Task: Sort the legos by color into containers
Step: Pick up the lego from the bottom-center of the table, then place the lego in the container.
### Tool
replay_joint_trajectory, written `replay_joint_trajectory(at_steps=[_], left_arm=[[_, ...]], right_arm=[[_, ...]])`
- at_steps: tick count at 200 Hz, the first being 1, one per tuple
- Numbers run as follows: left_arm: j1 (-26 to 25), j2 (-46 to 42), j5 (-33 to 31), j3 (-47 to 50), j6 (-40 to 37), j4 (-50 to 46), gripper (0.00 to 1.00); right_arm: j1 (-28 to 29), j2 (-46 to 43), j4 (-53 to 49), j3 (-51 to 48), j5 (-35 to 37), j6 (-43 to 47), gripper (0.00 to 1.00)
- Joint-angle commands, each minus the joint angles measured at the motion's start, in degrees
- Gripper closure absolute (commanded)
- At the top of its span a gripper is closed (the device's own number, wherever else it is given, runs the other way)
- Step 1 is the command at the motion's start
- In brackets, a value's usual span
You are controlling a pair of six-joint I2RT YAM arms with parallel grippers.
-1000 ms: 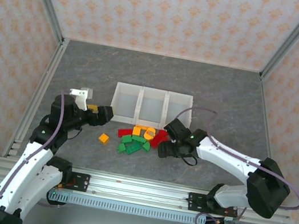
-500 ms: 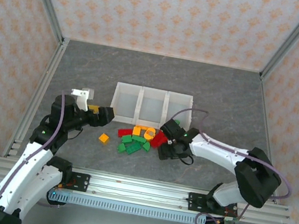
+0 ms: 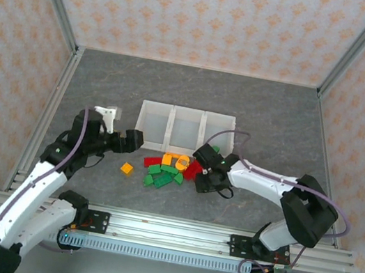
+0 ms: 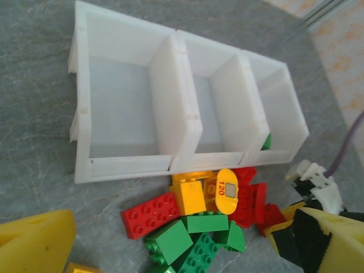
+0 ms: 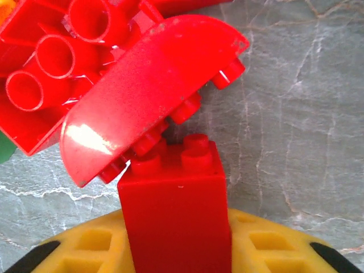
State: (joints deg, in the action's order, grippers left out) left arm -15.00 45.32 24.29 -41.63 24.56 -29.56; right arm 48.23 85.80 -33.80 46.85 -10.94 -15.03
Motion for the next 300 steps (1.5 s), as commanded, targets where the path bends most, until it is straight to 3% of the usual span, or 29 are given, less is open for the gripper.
replay_joint_trajectory(at_steps=[1,18,69,87,107,138,181,228,252,282,300], left_arm=[[-1.68,0.06,-4.67,-3.02,0.73,-11.82,0.01],[-3.15,-2.78,-5.08,-3.89,0.45,-15.04,0.01],[-4.69,-8.78,2.40,-2.41,-4.65,-22.74,0.02],[-7.80,-11.12,4.95,-1.10,-4.45,-22.26,0.03],[-11.12,-12.09,3.08,-1.30,-3.76,-23.09,0.03],[-15.19,-11.31,-0.39,-0.54,-2.47,-22.92,0.03],[-22.00,-8.94,-7.47,0.20,-0.82,-21.53,0.04],[-23.22,-11.48,-5.57,0.67,-1.48,-20.69,0.04],[-23.91,-13.36,-4.48,1.11,-1.70,-20.07,0.03],[-24.44,-12.66,-4.03,0.96,-2.05,-19.73,0.03],[-24.46,-12.23,-4.56,0.60,-2.08,-19.92,0.03]], right_arm=[[-0.01,-4.08,0.15,0.51,2.13,-0.70,0.67],[-0.02,-6.53,-0.27,0.09,2.04,-1.30,0.68],[-0.03,-15.16,0.59,1.48,-1.28,-4.40,0.72],[-0.02,-16.51,0.77,3.87,-0.52,-5.04,0.72],[-0.03,-16.12,1.39,6.89,1.08,-4.71,0.72],[-0.96,-10.52,2.70,13.93,3.64,-3.07,0.72],[-4.75,3.94,3.30,28.87,1.47,-1.27,0.72],[-6.04,16.33,1.64,39.52,1.14,-0.93,0.69],[-6.56,18.64,1.50,40.51,1.89,-1.22,0.60],[-6.64,18.93,0.73,40.56,1.36,-1.36,0.35],[-6.60,17.18,0.24,39.46,2.33,-1.82,0.29]])
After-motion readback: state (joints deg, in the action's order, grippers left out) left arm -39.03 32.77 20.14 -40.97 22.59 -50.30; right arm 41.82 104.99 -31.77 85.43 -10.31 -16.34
